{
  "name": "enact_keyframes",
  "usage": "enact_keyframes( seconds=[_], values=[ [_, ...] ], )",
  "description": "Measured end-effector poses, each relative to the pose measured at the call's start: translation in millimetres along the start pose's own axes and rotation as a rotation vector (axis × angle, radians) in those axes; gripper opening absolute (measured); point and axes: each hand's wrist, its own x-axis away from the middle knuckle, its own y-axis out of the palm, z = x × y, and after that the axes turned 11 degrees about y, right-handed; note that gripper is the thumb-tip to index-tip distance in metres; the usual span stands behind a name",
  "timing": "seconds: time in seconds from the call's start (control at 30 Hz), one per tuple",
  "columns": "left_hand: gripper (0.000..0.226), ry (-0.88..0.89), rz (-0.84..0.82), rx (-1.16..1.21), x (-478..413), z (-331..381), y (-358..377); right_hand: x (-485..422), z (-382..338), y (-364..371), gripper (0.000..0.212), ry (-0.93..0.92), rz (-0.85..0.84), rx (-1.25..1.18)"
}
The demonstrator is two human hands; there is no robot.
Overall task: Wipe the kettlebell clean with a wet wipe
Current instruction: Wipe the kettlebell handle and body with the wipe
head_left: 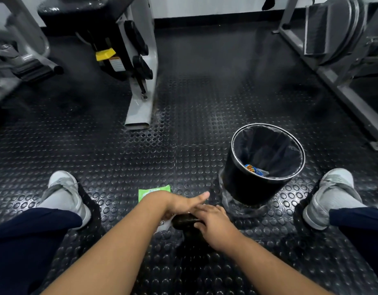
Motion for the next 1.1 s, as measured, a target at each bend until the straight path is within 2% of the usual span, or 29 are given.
enact_keyframes(
  seconds=[0.1, 0.23, 0.4, 0.57, 0.73, 0.83, 0.93, 1.03, 1.1],
  values=[
    [0.106, 0.002, 0.055, -0.097, 18.4, 17.4, 0.9, -0.8, 0.8, 1.6, 0.052, 0.016, -0.007, 0.006],
    [0.126, 0.011, 0.064, -0.103, 11.9, 11.1, -3.0, -0.6, -1.4, 1.5, 0.053, 0.032, -0.012, 0.032],
    [0.125, 0.097, 0.033, 0.053, -30.5, -14.8, 1.5, 2.9, -3.3, -1.5, 0.050, 0.007, 0.012, 0.011],
    [0.108, 0.120, 0.176, 0.186, -50.8, -34.4, 12.2, 4.5, -6.1, -4.2, 0.043, 0.011, 0.017, 0.010],
    [0.102, 0.099, 0.149, 0.216, -37.1, -41.5, 11.7, 6.4, -6.5, -5.9, 0.051, 0.025, 0.004, 0.022],
    [0.129, 0.064, 0.076, 0.211, -17.7, -29.1, 1.8, 6.8, -6.7, -7.2, 0.054, 0.022, -0.003, 0.027],
    [0.121, 0.000, 0.052, 0.167, -0.8, -15.0, -6.0, 7.2, -7.1, -7.6, 0.054, 0.029, -0.011, 0.040],
    [0.137, -0.021, 0.034, 0.096, -6.6, -7.6, -4.6, 9.7, -6.4, -6.3, 0.054, 0.031, -0.021, 0.048],
    [0.137, -0.008, 0.059, 0.094, -23.9, -10.9, -3.8, 8.5, -7.8, -7.3, 0.054, 0.030, -0.014, 0.032]
  ],
)
